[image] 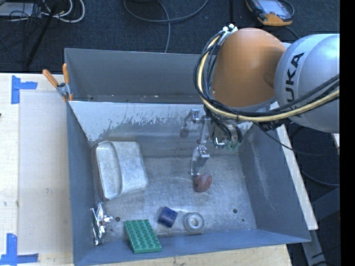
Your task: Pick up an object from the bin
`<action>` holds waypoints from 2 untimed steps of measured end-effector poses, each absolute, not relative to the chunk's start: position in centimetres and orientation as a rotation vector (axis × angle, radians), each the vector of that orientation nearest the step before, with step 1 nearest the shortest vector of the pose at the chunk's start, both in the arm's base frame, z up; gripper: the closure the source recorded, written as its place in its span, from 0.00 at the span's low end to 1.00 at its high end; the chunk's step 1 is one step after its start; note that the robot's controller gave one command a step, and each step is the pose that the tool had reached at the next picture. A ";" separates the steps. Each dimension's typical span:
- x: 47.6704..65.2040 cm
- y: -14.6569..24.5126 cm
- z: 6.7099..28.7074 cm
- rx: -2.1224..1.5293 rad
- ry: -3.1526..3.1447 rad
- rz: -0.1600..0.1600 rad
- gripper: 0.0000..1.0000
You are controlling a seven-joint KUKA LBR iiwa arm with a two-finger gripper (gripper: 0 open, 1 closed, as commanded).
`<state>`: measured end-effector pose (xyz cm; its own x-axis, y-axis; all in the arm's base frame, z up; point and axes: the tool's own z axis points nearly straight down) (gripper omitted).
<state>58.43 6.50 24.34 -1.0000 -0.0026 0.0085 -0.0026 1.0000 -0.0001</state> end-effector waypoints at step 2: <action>60.2 -3.2 7.1 0.452 -3.112 -0.005 0.00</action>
Offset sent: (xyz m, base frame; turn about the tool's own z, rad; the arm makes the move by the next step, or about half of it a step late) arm -0.0163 -0.0545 -0.1022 -0.1386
